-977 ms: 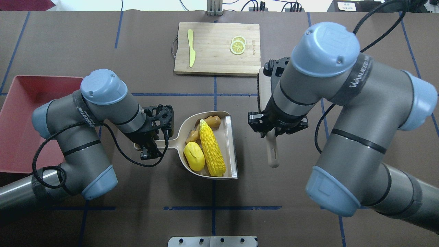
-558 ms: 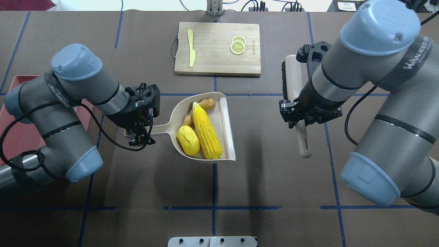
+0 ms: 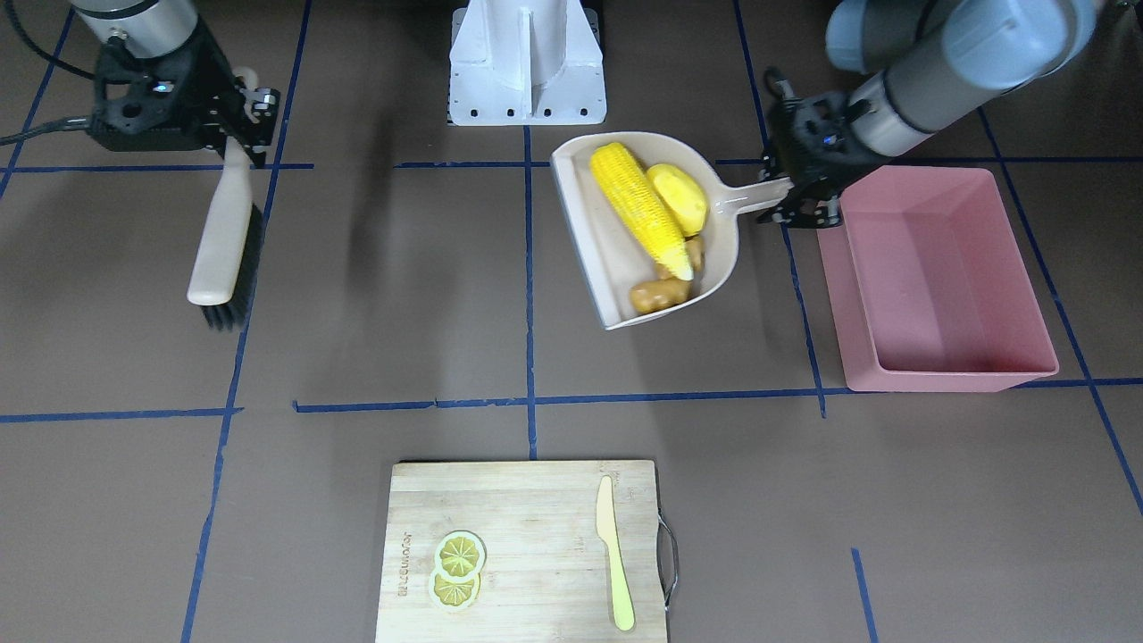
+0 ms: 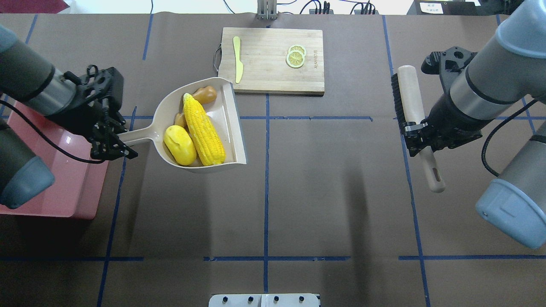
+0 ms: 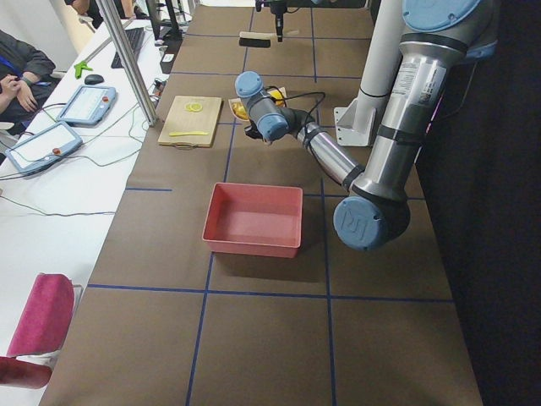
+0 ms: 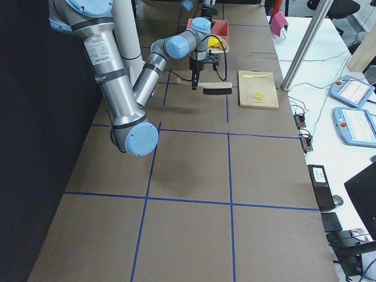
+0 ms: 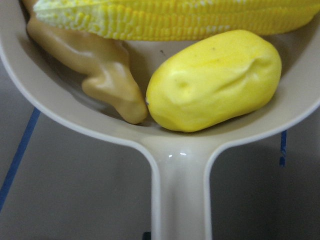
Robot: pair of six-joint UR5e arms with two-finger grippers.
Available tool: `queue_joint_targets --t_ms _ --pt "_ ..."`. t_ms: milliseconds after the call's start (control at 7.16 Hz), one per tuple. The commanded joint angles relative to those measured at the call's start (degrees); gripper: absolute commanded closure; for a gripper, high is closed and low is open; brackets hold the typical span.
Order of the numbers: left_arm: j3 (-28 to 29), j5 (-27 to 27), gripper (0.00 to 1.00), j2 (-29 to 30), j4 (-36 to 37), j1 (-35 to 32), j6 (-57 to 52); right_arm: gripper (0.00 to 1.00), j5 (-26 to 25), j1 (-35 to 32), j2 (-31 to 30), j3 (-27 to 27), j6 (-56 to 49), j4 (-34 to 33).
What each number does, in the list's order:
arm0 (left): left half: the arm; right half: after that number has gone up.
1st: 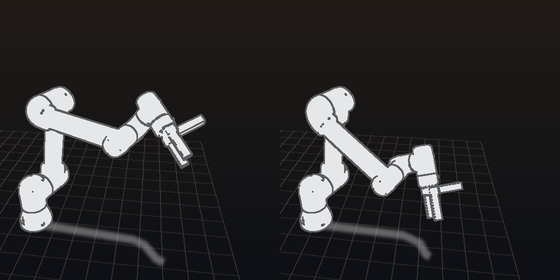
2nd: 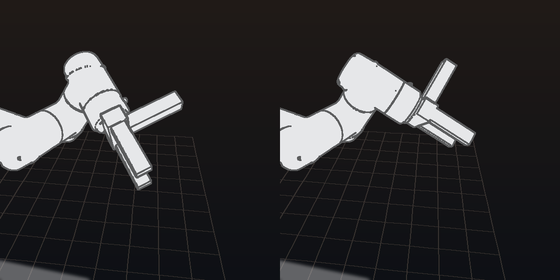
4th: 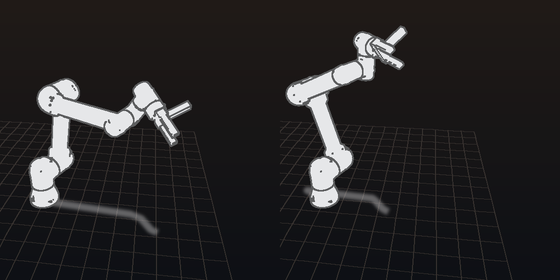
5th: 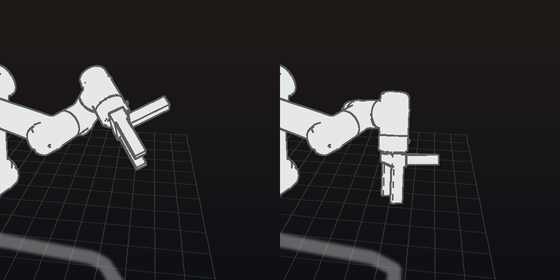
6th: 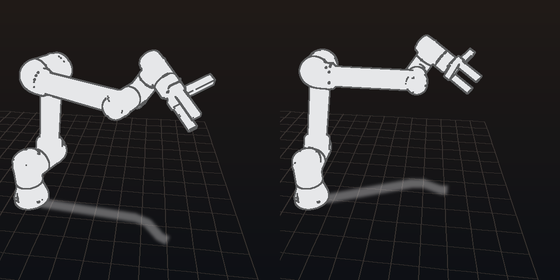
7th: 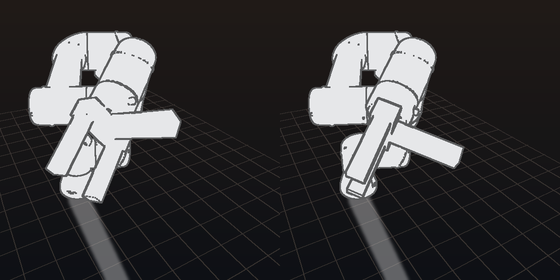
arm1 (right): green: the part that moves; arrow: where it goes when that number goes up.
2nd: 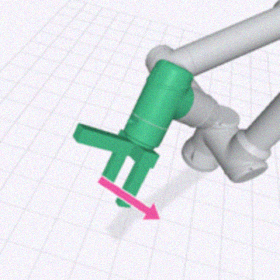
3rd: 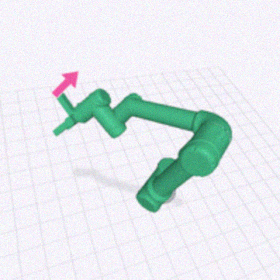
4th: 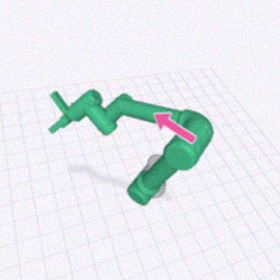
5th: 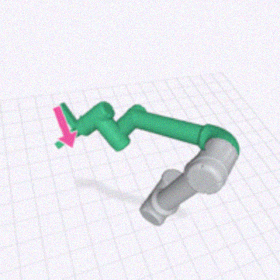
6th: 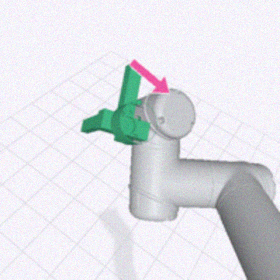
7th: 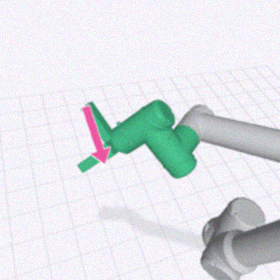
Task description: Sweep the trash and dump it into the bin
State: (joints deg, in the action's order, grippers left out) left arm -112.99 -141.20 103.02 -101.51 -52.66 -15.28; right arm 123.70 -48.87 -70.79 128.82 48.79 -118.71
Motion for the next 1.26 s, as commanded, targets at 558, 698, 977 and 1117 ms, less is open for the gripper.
queue_joint_targets --t_ms 558,698,977,1117 --pt "-7.07 -7.34 0.96 -20.48 -0.18 -25.25 -2.74 1.0 2.07 -9.39 -10.41 -1.72 -14.33 0.23" --pt "-6.81 -7.08 0.96 -21.63 0.87 -27.38 -2.74 1.0 2.16 -10.27 -12.16 -1.73 -14.6 0.32" --pt "-5.66 -6.64 0.96 -24.69 0.97 -33.18 -7.27 0.99 2.95 -10.63 -14.18 -1.73 -15.65 0.32" --pt "-5.4 -6.29 0.95 -26.37 1.31 -34.51 -11.58 0.99 3.04 -10.71 -15.33 -1.73 -16.96 0.32"
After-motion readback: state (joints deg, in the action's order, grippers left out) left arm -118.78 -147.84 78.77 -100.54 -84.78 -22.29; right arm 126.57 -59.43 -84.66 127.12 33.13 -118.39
